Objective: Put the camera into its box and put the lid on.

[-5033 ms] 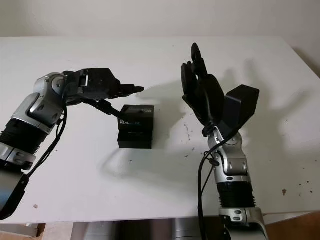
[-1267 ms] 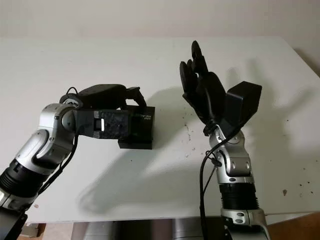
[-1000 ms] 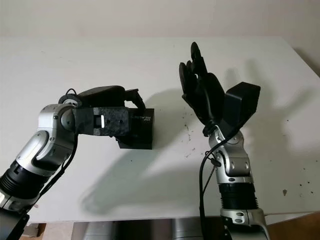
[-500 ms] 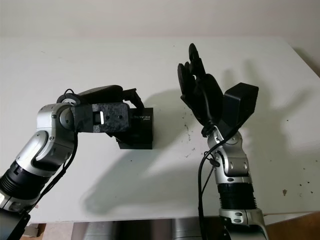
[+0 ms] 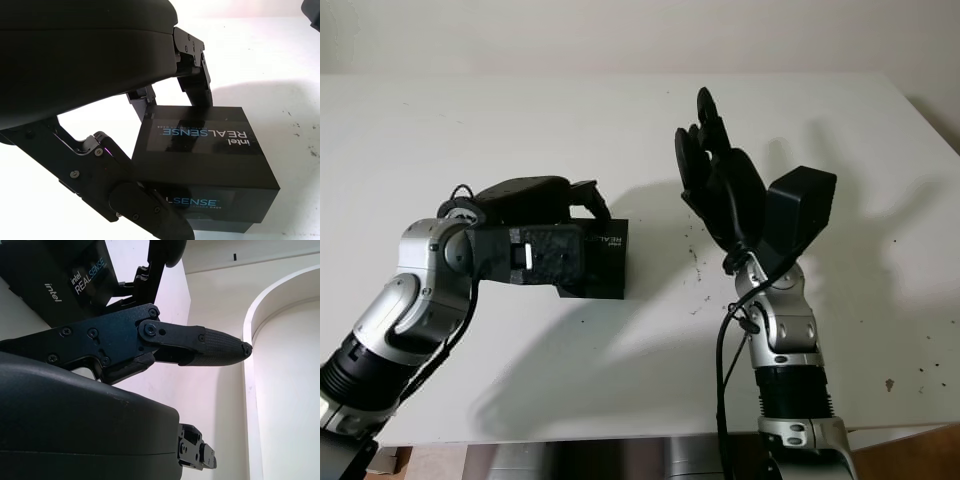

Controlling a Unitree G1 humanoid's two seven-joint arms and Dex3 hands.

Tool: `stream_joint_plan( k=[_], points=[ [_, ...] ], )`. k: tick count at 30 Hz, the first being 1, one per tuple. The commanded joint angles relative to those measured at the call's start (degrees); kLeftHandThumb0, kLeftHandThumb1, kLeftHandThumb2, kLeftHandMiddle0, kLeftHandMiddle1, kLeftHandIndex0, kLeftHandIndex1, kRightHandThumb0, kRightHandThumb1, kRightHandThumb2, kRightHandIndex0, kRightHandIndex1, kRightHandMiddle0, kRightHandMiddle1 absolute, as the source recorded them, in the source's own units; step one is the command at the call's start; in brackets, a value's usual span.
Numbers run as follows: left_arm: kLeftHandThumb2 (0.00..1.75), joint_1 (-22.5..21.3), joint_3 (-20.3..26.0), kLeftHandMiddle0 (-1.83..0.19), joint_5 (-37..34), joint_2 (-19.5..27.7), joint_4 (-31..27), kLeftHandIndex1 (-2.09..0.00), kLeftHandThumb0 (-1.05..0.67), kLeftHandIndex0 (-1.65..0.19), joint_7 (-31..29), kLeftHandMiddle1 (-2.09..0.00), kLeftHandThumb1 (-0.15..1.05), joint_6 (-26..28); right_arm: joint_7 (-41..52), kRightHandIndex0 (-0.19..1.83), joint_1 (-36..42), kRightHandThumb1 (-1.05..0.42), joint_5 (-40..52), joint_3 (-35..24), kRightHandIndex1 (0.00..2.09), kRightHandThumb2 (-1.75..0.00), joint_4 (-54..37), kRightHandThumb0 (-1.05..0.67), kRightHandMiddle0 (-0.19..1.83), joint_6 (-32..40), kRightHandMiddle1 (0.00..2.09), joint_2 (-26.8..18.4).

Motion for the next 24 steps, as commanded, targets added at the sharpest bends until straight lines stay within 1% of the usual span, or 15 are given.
stream_joint_plan(
  k=[1, 4, 7, 8, 10, 11, 14, 19, 21, 22, 23, 24],
  points=[
    [0.26, 2.02, -0.98, -0.97, 0.17, 0.14, -1.21, -2.08, -0.23, -0.57, 0.10, -2.09, 1.05, -1.55, -0.07, -0.19, -0.89, -1.05, -0.10, 0.04, 0.00, -0.53, -0.30, -0.71, -0.19, -0.66, 0.00, 0.00],
    [0.26, 3.00, -0.78, -1.15, 0.33, 0.17, -1.43, -2.09, -0.23, -0.68, 0.89, -2.09, 1.05, -2.92, -0.15, -0.19, -0.80, -1.05, -0.21, 0.02, 0.00, -0.53, -0.33, -0.72, -0.19, -0.89, 0.00, -0.04],
    [0.27, 3.44, -0.59, -1.23, 0.62, -0.08, -1.31, -2.09, -0.22, -0.73, 1.09, -2.09, 1.05, -3.07, 0.00, -0.19, -0.72, -1.05, -0.15, -0.01, 0.00, -0.53, -0.50, -0.71, -0.19, -0.82, 0.00, -0.11],
    [0.28, 3.44, -0.61, -1.22, 0.78, -0.16, -1.27, -2.09, -0.23, -0.72, 0.86, -2.09, 1.05, -2.77, 0.07, -0.19, -0.72, -1.05, -0.14, -0.02, 0.00, -0.53, -0.50, -0.71, -0.19, -0.78, 0.00, -0.17],
    [0.27, 3.40, -0.50, -1.10, 0.81, -0.35, -1.22, -2.09, -0.23, -0.59, 0.43, -2.09, 1.05, -2.25, 0.22, -0.19, -0.72, -1.05, -0.14, -0.03, 0.00, -0.53, -0.47, -0.71, -0.19, -0.73, 0.00, -0.30],
    [0.27, 3.47, -0.34, -1.07, 0.65, -0.50, -1.20, -2.09, -0.23, -0.56, 0.49, -2.09, 1.05, -2.17, 0.24, -0.19, -0.72, -1.05, -0.12, -0.07, 0.00, -0.53, -0.47, -0.71, -0.19, -0.67, 0.00, -0.32],
    [0.26, 3.61, 0.13, -1.02, 0.11, -0.79, -1.15, -2.09, -0.21, -0.51, 0.46, -2.09, 1.05, -1.97, 0.39, -0.19, -0.71, -1.05, -0.07, -0.14, 0.00, -0.52, -0.41, -0.72, -0.19, -0.79, 0.00, -0.35],
    [0.26, 3.61, 0.46, -0.94, -0.19, -1.05, -0.86, -2.09, -0.21, -0.49, 0.54, -2.09, 1.05, -1.63, 0.46, -0.19, -0.78, -1.05, -0.06, -0.24, 0.00, -0.53, -0.38, -0.71, -0.19, -0.79, 0.00, -0.35],
    [0.24, 3.30, -0.51, -0.90, 1.63, -0.35, -0.94, -2.09, -0.25, -0.41, 0.21, -2.09, 1.05, -1.63, 0.77, -0.19, -0.86, -1.05, -0.03, -0.22, 0.00, -0.53, -0.16, -0.71, -0.19, -1.05, 0.00, -0.44],
    [0.24, 2.88, -1.30, -0.78, 3.03, 0.26, -1.12, -2.08, -0.29, -0.24, -0.83, -2.09, 1.05, -1.51, 0.91, -0.19, -0.91, -1.05, -0.09, -0.21, 0.00, -0.53, -0.01, -0.71, -0.19, -1.22, 0.00, -0.52],
    [0.27, 2.28, -2.00, -0.35, 4.41, 0.56, -1.35, -1.86, -0.40, -0.01, -2.97, -2.00, 1.05, -0.37, 0.99, -0.19, -0.94, -1.05, -0.15, -0.20, 0.00, -0.54, 0.06, -0.71, -0.19, -1.28, 0.00, -0.57],
    [0.30, 1.63, -2.70, -0.13, 5.82, 0.77, -1.43, -1.54, -0.48, 0.07, -5.49, -1.80, 1.05, 0.87, 0.93, -0.19, -0.93, -1.05, -0.21, -0.21, 0.00, -0.54, -0.01, -0.71, -0.19, -1.20, 0.00, -0.57]
  ],
)
